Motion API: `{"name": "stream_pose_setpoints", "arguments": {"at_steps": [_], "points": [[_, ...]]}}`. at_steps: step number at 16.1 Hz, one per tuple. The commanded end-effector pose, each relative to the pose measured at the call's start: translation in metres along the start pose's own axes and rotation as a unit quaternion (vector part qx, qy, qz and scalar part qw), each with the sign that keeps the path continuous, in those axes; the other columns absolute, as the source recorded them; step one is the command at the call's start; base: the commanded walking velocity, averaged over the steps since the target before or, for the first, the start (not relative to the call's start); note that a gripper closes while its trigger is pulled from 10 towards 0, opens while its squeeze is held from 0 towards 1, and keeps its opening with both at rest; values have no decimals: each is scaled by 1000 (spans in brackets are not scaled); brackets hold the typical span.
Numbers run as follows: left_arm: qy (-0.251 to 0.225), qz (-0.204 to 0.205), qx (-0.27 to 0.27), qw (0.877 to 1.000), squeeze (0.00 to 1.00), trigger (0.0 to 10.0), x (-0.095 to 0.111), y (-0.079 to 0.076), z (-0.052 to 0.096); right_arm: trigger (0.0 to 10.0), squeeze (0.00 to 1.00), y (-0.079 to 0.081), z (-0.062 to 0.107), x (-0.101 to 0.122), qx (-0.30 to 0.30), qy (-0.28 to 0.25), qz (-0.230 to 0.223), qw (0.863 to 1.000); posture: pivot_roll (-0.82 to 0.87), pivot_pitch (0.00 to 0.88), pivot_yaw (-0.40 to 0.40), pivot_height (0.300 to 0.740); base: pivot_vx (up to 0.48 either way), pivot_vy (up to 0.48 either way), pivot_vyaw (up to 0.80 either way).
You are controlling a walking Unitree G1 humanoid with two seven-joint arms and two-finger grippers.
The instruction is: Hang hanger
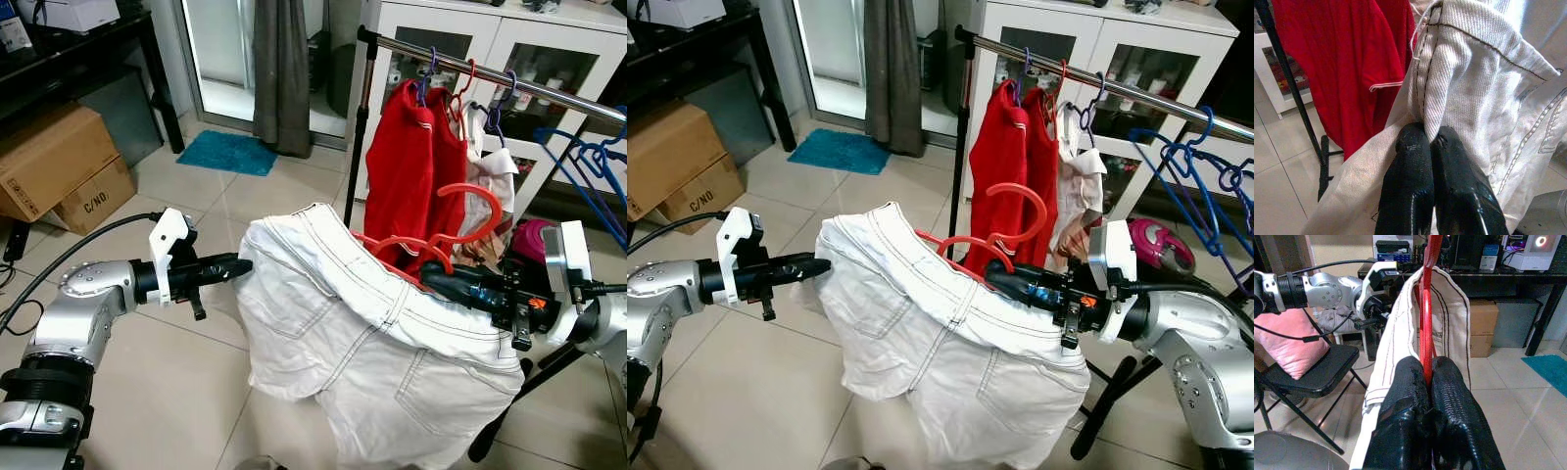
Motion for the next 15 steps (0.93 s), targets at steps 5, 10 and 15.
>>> {"name": "stream_pose_setpoints", "arguments": {"at_steps": [5, 10, 15], "points": [[-33, -25, 25, 999, 0, 0, 17, 9, 0, 10000, 0, 3, 1, 10, 6, 2, 32, 999, 78, 0, 21, 740, 0, 0, 0], [-81, -47, 73, 993, 0, 0, 50, 28, 26, 10000, 0, -11, 15, -21, -80, 65, 2, 995, 81, 0, 23, 740, 0, 0, 0], [-130, -46, 113, 984, 0, 0, 68, 37, 39, 10000, 0, -23, 29, -46, -152, 109, -33, 982, 83, 0, 24, 740, 0, 0, 0]]}}
Point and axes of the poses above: a point about 5 cm out from each wrist's last joint towards the gripper, its own z axis pointing back from the gripper into the wrist, its own x axis along the axis of the wrist's last joint, y = z × x, the point moved 1 cm from there along -z, pointing out of the wrist towards the gripper, and after that the axes turned 9 degrees about -z, right-handed, at the moved point
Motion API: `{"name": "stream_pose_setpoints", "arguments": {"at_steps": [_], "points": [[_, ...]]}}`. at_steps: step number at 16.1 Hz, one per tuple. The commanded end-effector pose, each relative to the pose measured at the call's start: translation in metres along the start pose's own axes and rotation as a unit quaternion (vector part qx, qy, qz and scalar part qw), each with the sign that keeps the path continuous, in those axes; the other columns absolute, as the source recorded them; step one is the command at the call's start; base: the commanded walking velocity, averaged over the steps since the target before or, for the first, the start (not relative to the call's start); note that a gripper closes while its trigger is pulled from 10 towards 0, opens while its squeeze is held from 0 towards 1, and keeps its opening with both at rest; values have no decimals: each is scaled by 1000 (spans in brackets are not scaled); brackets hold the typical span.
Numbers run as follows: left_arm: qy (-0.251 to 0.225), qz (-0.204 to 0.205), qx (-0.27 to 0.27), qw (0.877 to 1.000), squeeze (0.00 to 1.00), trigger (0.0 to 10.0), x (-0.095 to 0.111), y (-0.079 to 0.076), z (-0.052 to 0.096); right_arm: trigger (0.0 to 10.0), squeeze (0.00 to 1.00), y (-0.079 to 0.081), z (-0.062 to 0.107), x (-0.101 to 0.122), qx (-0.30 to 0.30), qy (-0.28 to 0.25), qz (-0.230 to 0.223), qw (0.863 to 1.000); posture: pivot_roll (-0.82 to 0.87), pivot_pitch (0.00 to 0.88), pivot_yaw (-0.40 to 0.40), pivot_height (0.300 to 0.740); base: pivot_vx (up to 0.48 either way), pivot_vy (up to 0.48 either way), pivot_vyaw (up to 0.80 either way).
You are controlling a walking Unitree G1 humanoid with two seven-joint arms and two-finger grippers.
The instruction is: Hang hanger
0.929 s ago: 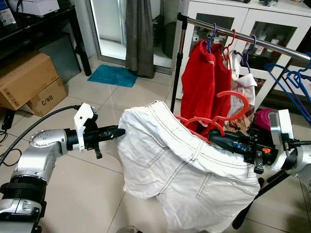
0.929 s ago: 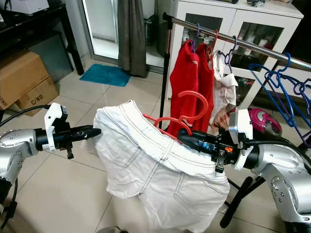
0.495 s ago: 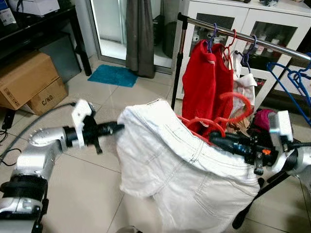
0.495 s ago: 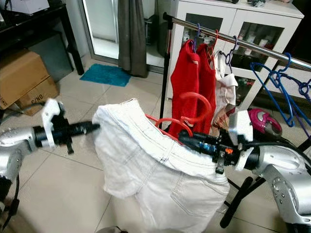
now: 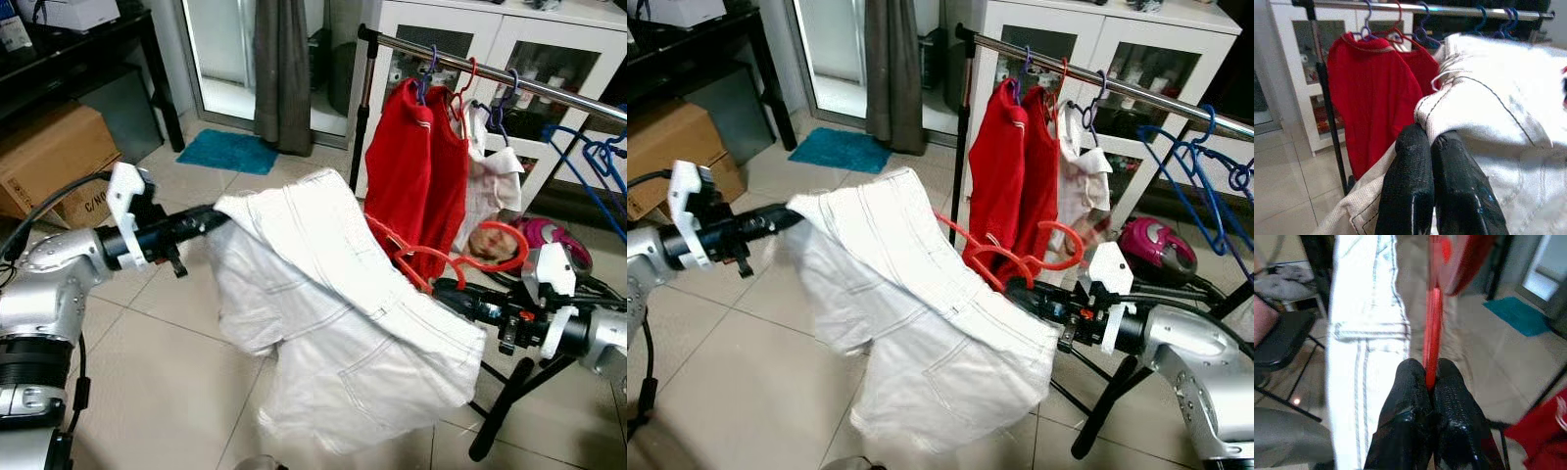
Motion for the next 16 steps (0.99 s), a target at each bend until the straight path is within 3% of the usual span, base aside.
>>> {"name": "stream_pose_setpoints", "arguments": {"at_steps": [1, 5, 8, 11, 12, 14, 16], "points": [[-44, -35, 39, 998, 0, 0, 28, 13, 7, 10000, 0, -6, 8, -7, -29, 12, -10, 999, 83, 0, 24, 740, 0, 0, 0], [-93, -48, 146, 984, 0, 0, 38, 34, 19, 10000, 0, -8, 19, -16, -44, 0, -34, 998, 81, 0, 23, 740, 0, 0, 0], [-85, -36, 178, 980, 0, 0, 27, 36, 23, 10000, 0, -11, 22, 5, -58, -99, -56, 992, 79, 0, 25, 740, 0, 0, 0], [-84, -32, 232, 969, 0, 0, 17, 39, 26, 10000, 0, -13, 27, 14, -64, -156, -77, 983, 78, 0, 26, 740, 0, 0, 0], [-82, -19, 230, 970, 0, 0, 9, 33, 22, 10000, 0, -15, 27, 26, -79, -214, -88, 970, 76, 0, 26, 740, 0, 0, 0], [-83, -5, 145, 986, 0, 0, 3, 0, -4, 10000, 0, -16, 20, 47, -95, -309, -111, 940, 75, 0, 24, 740, 0, 0, 0], [-87, -1, 98, 991, 0, 0, 2, -25, -23, 10000, 0, -10, 8, 59, -89, -357, -131, 921, 73, 0, 24, 740, 0, 0, 0]]}}
Point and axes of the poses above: a point about 5 cm out from each wrist's last joint towards the gripper, its own z axis pointing back from the gripper into the wrist, its own x axis along the axis of the wrist's last joint, y = z × x, the point moved 1 cm from there along -z, pointing out of the wrist towards the gripper, and after that the axes turned 9 degrees about -z, right-handed, at the moved point
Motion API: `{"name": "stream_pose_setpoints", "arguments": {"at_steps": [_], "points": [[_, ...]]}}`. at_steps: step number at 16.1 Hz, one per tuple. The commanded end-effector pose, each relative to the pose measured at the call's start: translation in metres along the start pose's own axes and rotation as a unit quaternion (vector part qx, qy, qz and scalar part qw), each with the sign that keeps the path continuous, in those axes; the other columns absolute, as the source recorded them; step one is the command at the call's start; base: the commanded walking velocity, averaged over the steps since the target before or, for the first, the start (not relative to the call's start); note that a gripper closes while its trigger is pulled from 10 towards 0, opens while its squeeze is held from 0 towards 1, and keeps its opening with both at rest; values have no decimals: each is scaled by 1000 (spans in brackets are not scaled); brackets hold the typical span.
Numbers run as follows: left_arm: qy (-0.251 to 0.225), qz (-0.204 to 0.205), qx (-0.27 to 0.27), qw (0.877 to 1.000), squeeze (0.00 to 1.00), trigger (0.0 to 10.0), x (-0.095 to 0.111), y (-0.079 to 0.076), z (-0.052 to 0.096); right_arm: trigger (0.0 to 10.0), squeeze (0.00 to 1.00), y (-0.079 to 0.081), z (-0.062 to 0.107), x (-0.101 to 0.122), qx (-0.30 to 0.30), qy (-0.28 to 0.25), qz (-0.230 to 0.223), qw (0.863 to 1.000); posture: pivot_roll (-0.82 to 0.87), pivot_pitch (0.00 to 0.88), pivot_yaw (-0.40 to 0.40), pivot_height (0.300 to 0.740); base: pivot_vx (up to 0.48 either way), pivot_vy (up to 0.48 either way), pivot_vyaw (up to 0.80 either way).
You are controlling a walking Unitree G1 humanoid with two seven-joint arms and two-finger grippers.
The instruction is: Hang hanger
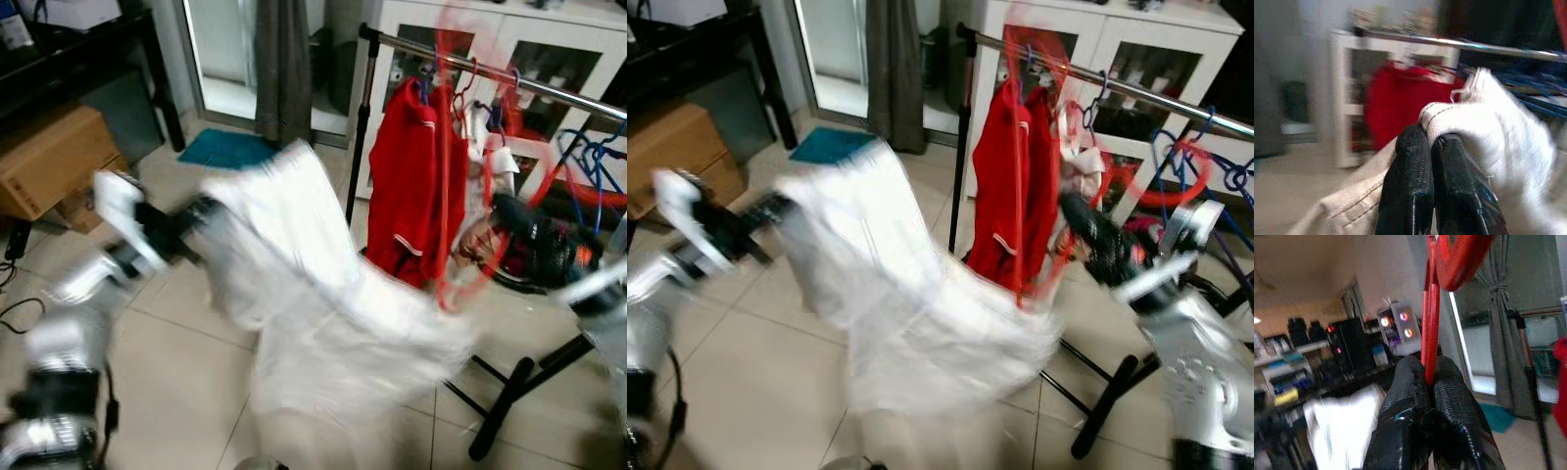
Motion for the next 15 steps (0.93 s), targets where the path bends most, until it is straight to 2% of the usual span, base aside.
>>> {"name": "stream_pose_setpoints", "arguments": {"at_steps": [1, 2, 3, 4, 5, 6, 7, 8, 9, 10, 12, 15], "points": [[-33, -25, -16, 999, 0, 0, 20, -6, -9, 10000, 0, 5, -5, 4, -1, -19, -1, 1000, 73, 0, 24, 740, 0, 0, 0], [-37, -25, -38, 998, 0, 0, 19, -24, -17, 10000, 0, 11, -16, 0, -12, -41, -3, 999, 71, 0, 25, 740, 0, 0, 0], [-33, -25, -41, 998, 0, 0, 19, -34, -21, 10000, 0, 12, -22, -6, -40, -40, 14, 998, 70, 0, 26, 740, 0, 0, 0], [-25, -28, -31, 999, 0, 0, 18, -35, -21, 10000, 0, 11, -23, -10, -58, -29, 25, 998, 69, 0, 26, 740, 0, 0, 0], [4, -41, -7, 999, 0, 0, 14, -37, -17, 10000, 0, 7, -18, -30, -104, 57, 110, 987, 61, 0, 30, 740, 0, 0, 0], [23, -40, 7, 999, 0, 0, 9, -41, -12, 10000, 0, 7, -11, -40, -122, 89, 121, 981, 59, 0, 29, 740, 0, 0, 0], [41, -42, 42, 997, 0, 0, 4, -42, -9, 10000, 0, 9, -4, -47, -132, 103, 127, 978, 58, 0, 25, 740, 0, 0, 0], [46, -42, 56, 996, 0, 0, 2, -43, -8, 10000, 0, 10, -2, -49, -135, 108, 132, 976, 58, 0, 25, 740, 0, 0, 0], [52, -13, 82, 995, 0, 2980, -4, -50, -5, 10000, 0, 6, 10, -60, -180, 140, 128, 965, 54, 0, 17, 740, 0, 0, 0], [52, 0, 104, 993, 0, 10000, -8, -59, -3, 10000, 0, 3, 23, -72, -210, 171, 136, 953, 53, 0, 13, 740, 0, 0, -800], [28, 15, 151, 988, 0, 10000, -9, -64, -2, 10000, 0, 3, 32, -77, -240, 174, 144, 944, 50, 0, 5, 740, 0, 0, -800], [-1, 8, 202, 979, 0, 10000, -8, -73, 0, 10000, 0, 9, 45, -84, -259, 192, 143, 936, 42, 0, -11, 740, 0, 0, -800]]}}
Point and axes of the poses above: a point about 5 cm out from each wrist's last joint towards the gripper, its own z axis pointing back from the gripper into the wrist, its own x axis along the axis of the wrist's last joint, y = z × x, the point moved 1 cm from there along -z, pointing out of the wrist towards the gripper, and after that the axes turned 9 degrees about -z, right-handed, at the moved point
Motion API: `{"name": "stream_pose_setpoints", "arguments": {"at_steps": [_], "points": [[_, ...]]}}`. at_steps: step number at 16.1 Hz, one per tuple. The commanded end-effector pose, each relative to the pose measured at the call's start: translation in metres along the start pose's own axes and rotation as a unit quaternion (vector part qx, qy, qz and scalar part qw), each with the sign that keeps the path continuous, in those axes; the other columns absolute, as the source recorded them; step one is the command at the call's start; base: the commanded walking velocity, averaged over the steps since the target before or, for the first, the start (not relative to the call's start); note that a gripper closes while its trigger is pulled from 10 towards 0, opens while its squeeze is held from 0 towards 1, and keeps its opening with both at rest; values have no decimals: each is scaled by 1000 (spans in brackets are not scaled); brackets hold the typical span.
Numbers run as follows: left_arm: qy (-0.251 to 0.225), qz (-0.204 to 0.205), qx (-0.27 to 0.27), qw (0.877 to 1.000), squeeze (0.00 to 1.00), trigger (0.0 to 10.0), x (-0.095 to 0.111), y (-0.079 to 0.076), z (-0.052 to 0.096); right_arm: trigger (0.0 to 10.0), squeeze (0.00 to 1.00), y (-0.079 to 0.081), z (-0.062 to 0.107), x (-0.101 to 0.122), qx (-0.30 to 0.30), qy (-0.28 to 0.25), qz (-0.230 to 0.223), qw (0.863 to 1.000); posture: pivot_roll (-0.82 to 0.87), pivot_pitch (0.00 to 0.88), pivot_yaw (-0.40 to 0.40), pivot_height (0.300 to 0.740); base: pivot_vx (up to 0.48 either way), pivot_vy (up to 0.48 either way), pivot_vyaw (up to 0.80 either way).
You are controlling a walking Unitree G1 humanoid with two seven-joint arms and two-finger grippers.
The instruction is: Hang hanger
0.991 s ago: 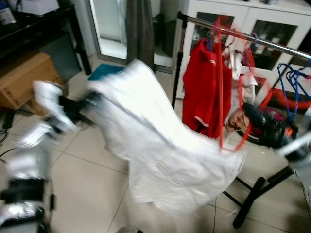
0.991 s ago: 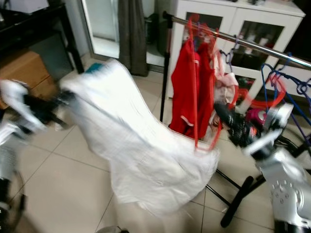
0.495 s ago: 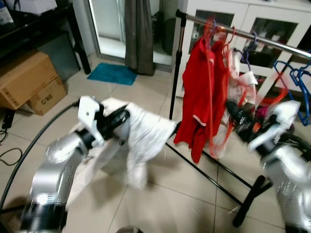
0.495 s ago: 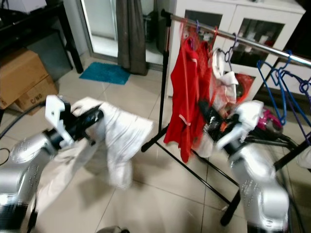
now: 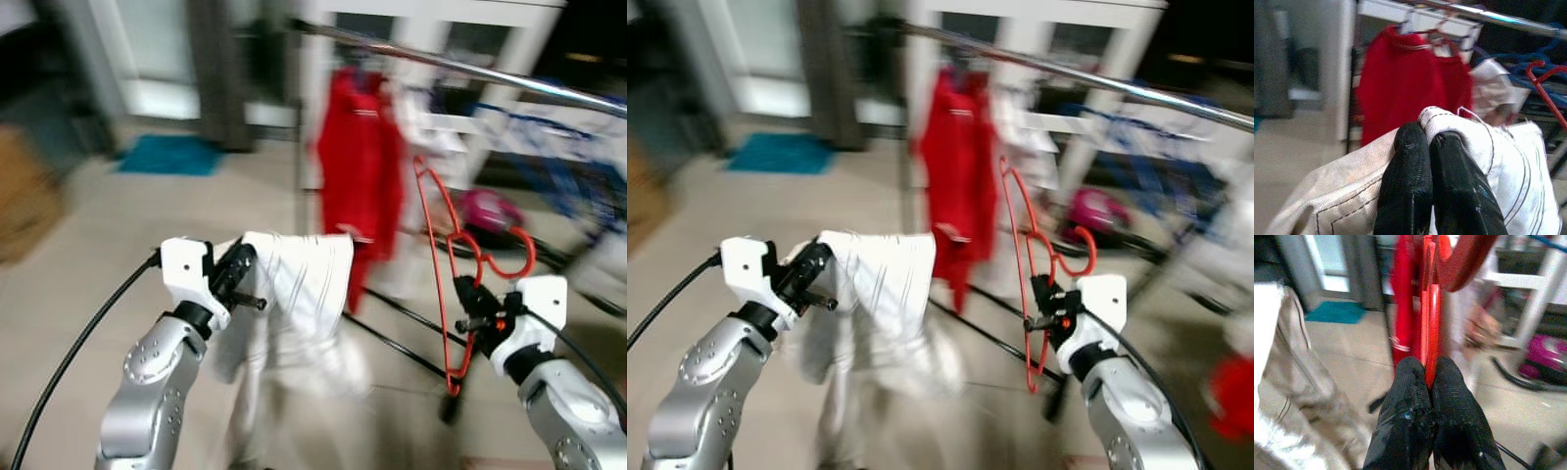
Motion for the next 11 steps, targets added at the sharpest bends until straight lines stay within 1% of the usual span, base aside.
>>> {"name": "stream_pose_setpoints", "arguments": {"at_steps": [1, 2, 3, 4, 5, 6, 7, 8, 10, 11], "points": [[-43, -21, -8, 999, 0, 10000, 18, -3, 0, 10000, 0, 3, 2, 0, 1, 6, 9, 1000, 39, 0, -16, 740, 0, 0, -800], [-21, -46, -31, 998, 0, 10000, 14, -5, 3, 10000, 0, -1, 4, -6, -20, 23, 29, 999, 40, 0, -20, 740, 0, 0, 0], [25, -80, -55, 995, 0, 10000, 3, -7, 8, 10000, 0, -5, 4, -12, -43, 33, 44, 998, 44, 0, -28, 740, 0, 0, 0], [50, -110, -48, 991, 0, 10000, -6, -6, 11, 10000, 0, -2, 4, -14, -39, 40, 39, 998, 42, 0, -29, 740, 0, 0, -800], [61, -98, -37, 993, 0, 10000, -9, -6, 15, 10000, 0, 5, 4, -15, -21, 45, 40, 998, 44, 6, -31, 740, 0, 0, -800], [65, -97, -36, 993, 0, 10000, -11, -8, 17, 10000, 0, 7, 6, -18, -12, 58, 43, 997, 49, 14, -36, 740, 0, 0, 0], [69, -101, -38, 992, 0, 10000, -11, -8, 19, 10000, 0, 6, 7, -21, -17, 67, 48, 996, 50, 15, -36, 740, 0, 0, 0], [69, -103, -35, 992, 0, 10000, -10, -7, 21, 10000, 0, 7, 9, -24, -13, 81, 52, 995, 49, 24, -35, 740, 0, 0, -800], [71, -111, -39, 990, 0, 10000, -11, -8, 21, 10000, 0, 9, 10, -25, -2, 90, 55, 994, 45, 26, -28, 740, 0, 0, -800], [79, -101, -27, 991, 0, 10000, -13, -8, 22, 10000, 0, 7, 10, -28, -6, 97, 55, 994, 40, 26, -23, 740, 0, 0, -800]]}}
Point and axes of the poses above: a point about 5 cm out from each wrist's last joint towards the gripper, its own z axis pointing back from the gripper into the wrist, its own x axis along the axis of the wrist's last joint, y = z × x, the point moved 1 cm from there along -z, pointing out of the wrist towards the gripper, and after that the axes turned 9 degrees about -z, right-handed, at the moved point
